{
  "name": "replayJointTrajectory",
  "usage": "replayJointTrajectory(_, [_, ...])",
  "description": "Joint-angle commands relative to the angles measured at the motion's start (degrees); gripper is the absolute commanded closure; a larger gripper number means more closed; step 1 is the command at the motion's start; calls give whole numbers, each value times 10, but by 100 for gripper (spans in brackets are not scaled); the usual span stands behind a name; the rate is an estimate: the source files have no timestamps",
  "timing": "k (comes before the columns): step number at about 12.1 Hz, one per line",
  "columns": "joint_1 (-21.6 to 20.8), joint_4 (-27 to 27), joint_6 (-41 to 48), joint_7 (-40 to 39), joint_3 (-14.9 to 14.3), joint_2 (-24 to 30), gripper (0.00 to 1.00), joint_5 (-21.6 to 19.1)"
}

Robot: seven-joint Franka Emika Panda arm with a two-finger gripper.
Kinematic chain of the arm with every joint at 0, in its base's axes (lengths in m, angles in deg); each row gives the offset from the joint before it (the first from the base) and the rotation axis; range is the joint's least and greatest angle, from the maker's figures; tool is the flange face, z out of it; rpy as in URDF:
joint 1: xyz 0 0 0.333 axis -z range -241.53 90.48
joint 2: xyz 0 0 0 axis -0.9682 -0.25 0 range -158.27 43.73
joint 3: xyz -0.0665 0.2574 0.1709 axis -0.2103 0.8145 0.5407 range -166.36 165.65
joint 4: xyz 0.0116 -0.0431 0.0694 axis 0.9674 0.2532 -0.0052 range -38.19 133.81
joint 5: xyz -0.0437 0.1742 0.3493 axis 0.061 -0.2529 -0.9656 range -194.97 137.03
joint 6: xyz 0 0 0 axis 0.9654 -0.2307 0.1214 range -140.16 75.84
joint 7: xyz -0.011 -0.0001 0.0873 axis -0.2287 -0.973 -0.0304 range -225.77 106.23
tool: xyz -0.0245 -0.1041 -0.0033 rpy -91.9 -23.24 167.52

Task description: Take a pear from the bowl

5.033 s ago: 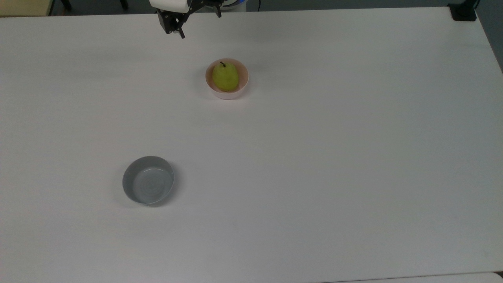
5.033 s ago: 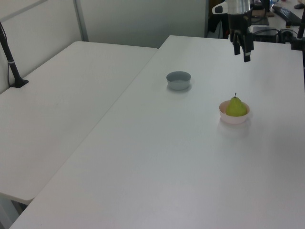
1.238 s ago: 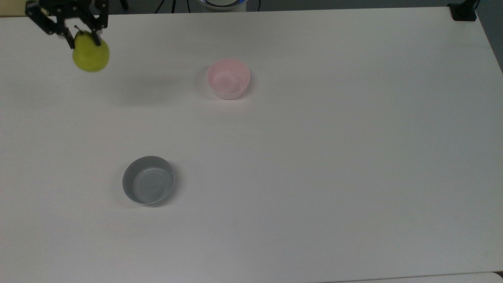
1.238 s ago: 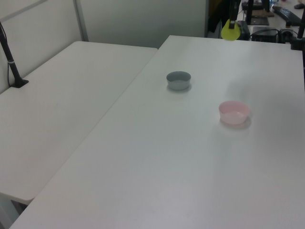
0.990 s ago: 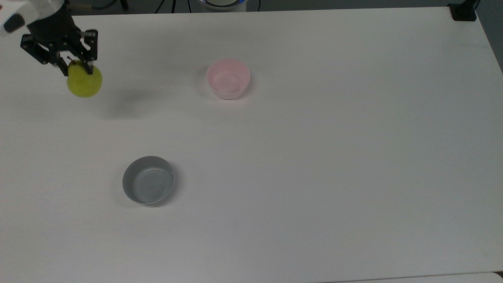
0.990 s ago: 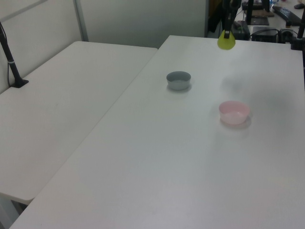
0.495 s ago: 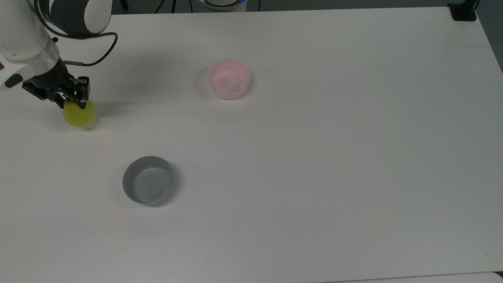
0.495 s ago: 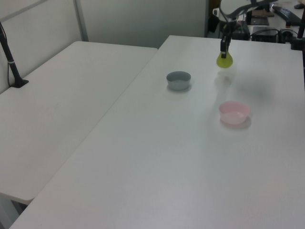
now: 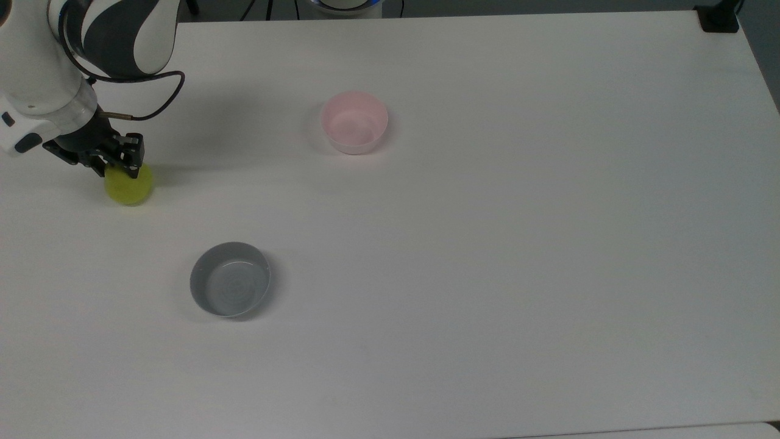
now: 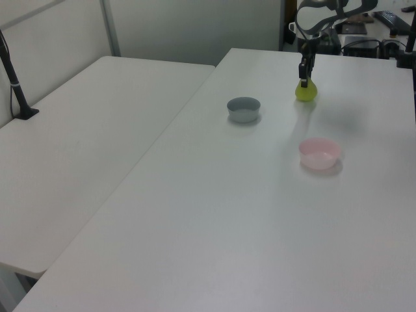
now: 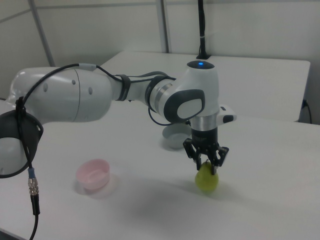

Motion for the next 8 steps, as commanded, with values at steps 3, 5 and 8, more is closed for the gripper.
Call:
replayJointTrajectory(3, [-3,0,11,24,3,41,0,18])
replayJointTrajectory(5, [-12,-2,43,42,3,64,0,32])
replayJointTrajectory(8, [-38,1,103,71,3,123,0,47])
